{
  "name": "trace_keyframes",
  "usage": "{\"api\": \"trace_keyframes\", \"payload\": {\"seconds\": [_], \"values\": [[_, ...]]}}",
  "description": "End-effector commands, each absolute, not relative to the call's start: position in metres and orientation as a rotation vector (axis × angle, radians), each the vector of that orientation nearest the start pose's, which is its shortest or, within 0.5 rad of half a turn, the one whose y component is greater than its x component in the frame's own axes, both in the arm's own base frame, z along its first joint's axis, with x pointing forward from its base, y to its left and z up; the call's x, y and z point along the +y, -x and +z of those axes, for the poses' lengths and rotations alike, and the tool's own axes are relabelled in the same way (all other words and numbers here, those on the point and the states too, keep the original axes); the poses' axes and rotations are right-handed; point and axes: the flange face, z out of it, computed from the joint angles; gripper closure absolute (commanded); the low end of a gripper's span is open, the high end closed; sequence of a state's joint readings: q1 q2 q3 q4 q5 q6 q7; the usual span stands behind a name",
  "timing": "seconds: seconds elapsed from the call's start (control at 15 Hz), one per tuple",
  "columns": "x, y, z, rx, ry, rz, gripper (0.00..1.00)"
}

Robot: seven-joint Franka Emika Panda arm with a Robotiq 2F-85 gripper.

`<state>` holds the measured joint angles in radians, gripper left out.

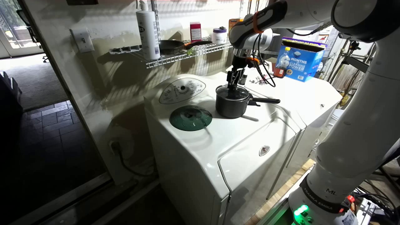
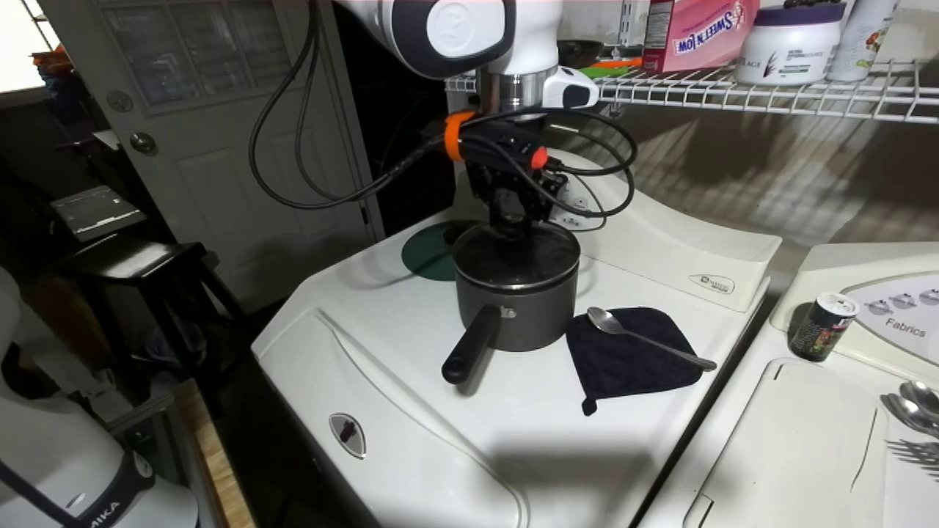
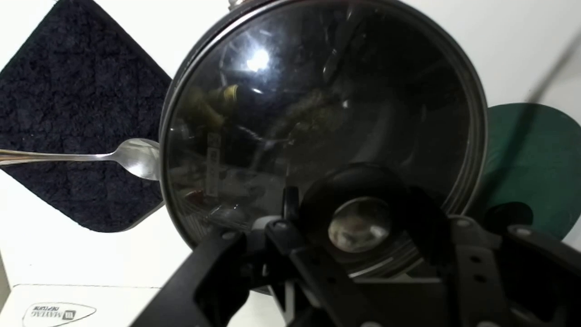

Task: Remove the spoon from the pot, put it on the potholder on the right and then close the pot with the glass lid fully

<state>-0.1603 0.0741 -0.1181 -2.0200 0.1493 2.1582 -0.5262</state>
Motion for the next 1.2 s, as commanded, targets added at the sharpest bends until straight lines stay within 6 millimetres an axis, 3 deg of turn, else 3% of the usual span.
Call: {"api": "trace_keyframes", "payload": {"seconds": [0.0,1.07,1.13], "values": [[-0.1474,-0.5474,0.43,-0.279,3.068,-0.193,0.66],[-0.1514,-0.5434,0.4249,-0.277,3.073,-0.164,0.66],[-0.1515,-0.5434,0.4254,-0.271,3.074,-0.169,0.59]]}}
